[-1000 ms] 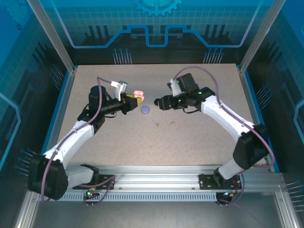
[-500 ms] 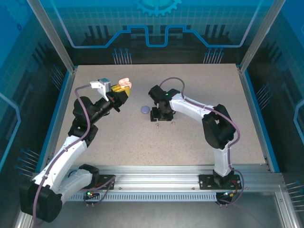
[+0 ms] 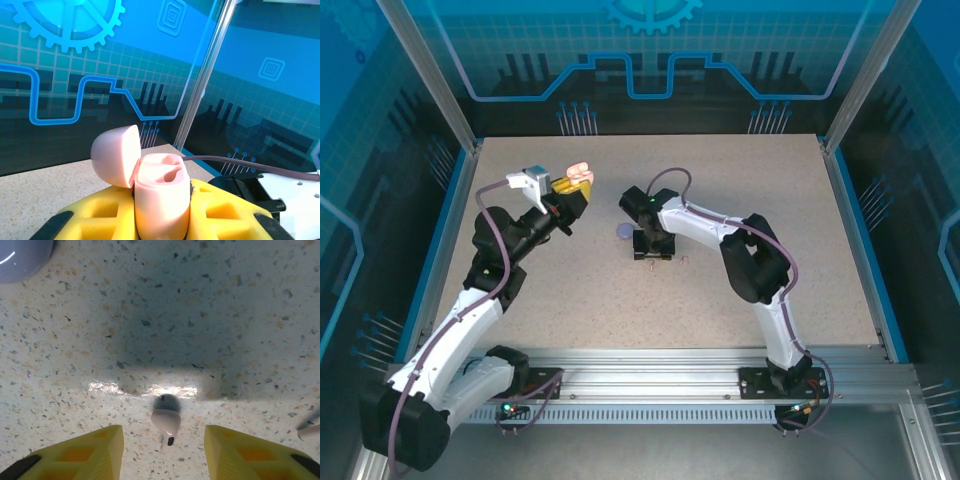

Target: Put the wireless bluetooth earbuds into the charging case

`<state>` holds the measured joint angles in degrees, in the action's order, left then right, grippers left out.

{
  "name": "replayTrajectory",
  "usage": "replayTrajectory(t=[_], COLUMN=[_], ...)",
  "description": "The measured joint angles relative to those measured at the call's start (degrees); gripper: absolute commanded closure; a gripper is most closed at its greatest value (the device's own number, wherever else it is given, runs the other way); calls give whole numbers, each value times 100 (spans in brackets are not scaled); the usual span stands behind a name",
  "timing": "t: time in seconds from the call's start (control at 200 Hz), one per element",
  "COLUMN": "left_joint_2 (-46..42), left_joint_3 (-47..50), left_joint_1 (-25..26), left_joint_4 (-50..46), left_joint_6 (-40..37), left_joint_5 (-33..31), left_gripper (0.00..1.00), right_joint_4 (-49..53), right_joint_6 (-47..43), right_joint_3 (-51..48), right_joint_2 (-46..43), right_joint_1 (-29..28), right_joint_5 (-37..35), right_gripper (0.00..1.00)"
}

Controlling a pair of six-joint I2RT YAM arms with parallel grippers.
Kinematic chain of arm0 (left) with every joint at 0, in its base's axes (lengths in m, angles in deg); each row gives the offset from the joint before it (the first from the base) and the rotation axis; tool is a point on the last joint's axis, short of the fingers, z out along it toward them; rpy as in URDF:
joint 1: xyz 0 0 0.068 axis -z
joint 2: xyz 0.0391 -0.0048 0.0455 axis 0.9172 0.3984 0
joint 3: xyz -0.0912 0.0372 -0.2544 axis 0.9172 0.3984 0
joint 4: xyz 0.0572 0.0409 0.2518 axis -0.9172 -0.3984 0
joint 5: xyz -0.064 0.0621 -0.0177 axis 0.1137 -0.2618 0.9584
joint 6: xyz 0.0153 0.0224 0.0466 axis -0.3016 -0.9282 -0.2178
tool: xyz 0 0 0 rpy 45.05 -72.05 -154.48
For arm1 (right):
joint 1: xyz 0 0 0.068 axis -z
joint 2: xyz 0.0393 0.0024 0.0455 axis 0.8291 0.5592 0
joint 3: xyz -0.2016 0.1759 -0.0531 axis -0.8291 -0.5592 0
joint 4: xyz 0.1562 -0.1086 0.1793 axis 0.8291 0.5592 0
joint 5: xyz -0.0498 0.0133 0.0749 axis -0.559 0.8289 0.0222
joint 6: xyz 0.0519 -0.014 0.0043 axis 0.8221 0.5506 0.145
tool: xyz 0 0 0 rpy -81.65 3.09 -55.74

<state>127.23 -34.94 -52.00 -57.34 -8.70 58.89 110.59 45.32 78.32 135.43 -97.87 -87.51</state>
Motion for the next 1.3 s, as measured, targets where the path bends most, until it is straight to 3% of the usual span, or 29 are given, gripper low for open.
replayTrajectory(t=[0.565, 1.301], left_joint_2=[17, 48], left_joint_3=[11, 11], left_joint_1=[26, 28], left_joint_4=[234, 236], left_joint_6=[0, 2], left_joint_5=[-85, -87], left_gripper=[100, 100], right_joint_4=[184, 219], right_joint_6=[136, 197], right_joint_3=[319, 428], right_joint_2=[439, 531], right_joint_1=[-22, -66], right_joint_5=[-133, -188], right_gripper=[64, 70])
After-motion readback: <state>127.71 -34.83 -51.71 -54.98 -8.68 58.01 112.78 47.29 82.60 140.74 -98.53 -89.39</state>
